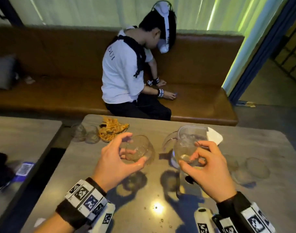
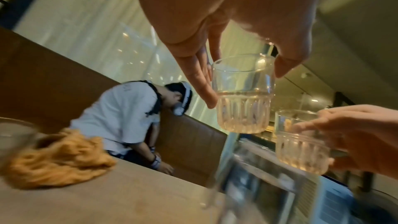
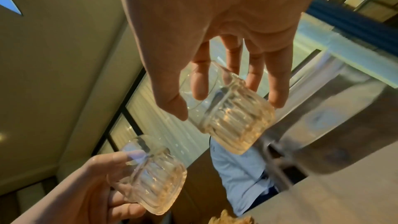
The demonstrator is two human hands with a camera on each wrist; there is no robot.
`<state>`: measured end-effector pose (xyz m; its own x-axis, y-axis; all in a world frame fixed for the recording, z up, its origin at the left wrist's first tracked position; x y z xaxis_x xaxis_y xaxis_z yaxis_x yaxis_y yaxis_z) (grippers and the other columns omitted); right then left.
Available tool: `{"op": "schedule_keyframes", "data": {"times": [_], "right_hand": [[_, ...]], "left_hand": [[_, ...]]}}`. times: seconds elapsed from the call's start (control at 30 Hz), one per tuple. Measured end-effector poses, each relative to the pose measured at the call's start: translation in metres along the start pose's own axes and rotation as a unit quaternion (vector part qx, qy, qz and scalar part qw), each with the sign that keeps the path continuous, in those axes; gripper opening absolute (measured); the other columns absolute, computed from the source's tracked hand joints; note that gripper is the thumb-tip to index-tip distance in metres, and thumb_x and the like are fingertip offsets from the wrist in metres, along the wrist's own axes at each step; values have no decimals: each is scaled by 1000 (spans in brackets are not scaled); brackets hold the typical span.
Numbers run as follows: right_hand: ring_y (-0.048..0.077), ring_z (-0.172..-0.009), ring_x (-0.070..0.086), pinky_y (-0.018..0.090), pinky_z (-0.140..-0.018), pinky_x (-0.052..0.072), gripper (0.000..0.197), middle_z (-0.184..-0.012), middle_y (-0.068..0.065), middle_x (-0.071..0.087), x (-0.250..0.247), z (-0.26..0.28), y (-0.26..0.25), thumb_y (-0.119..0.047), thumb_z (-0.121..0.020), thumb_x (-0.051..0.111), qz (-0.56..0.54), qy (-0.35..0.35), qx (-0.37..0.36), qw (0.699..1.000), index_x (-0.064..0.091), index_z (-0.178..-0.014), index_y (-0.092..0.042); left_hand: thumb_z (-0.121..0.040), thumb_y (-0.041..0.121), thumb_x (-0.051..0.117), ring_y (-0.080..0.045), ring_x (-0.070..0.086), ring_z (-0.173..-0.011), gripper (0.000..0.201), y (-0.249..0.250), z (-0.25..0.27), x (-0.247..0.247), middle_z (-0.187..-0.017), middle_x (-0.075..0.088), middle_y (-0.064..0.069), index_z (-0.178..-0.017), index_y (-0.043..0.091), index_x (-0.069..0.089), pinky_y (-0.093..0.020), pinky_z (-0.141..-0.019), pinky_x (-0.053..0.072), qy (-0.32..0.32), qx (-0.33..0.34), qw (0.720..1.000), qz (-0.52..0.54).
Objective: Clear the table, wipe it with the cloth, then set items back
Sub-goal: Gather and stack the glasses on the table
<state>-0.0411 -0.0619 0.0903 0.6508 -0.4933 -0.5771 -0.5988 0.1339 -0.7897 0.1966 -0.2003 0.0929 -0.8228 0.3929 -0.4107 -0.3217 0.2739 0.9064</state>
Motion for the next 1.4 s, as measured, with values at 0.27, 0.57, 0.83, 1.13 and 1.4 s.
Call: {"op": "schedule_keyframes", "data": {"times": [0.27, 0.57, 0.83, 1.13, 1.4], "right_hand": [[6, -119, 49, 30, -86, 51, 28, -112, -6, 49, 191, -38, -74, -42, -67, 79, 20, -114, -7, 993, 57, -63, -25], [2, -120, 51, 21, -90, 41, 25, -122, -9, 56, 376, -32, -100, -35, -68, 83, 35, -201, 79, 976, 59, -62, -31], [12, -118, 56, 3, -91, 31, 14, -142, -3, 51, 433, -52, -88, -22, -72, 85, 60, -198, 182, 961, 73, -77, -15], [7, -121, 44, 10, -98, 33, 53, -138, -9, 39, 455, -40, -78, -30, -73, 84, 30, -164, 170, 971, 51, -112, -18], [14, -109, 52, 32, -91, 46, 64, -111, -13, 51, 459, -45, -77, -43, -70, 82, 47, -85, 221, 970, 37, -115, -40]], "left_hand": [[-53, 53, 88, -10, 71, -85, 68, -169, -25, -175, -110, 61, 12, -112, 48, 54, -39, -81, 60, 61, -128, 989, -40], [-62, 50, 83, -24, 57, -107, 72, -282, -62, -233, -115, 49, 2, -123, 26, 53, -38, -92, 48, -33, -188, 961, -198], [-70, 46, 80, -26, 59, -107, 69, -303, -75, -220, -120, 41, 6, -128, 31, 46, -42, -90, 50, -98, -170, 961, -194], [-72, 43, 81, 4, 53, -103, 79, -331, -58, -241, -126, 40, 20, -138, 35, 40, -25, -89, 50, -95, -167, 974, -116], [-83, 35, 74, 5, 62, -88, 60, -336, -67, -241, -114, 59, 9, -138, 27, 51, -20, -81, 53, -87, -168, 972, -138]]}}
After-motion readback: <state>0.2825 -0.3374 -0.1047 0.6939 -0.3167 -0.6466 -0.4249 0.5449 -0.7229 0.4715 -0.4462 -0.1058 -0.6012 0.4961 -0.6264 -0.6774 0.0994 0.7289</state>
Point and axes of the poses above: each hand's wrist, its own z-axis away from the middle knuckle, its own x-axis out of the palm, y = z × x, the point moved 1 cm from there along -z, towards the middle knuckle
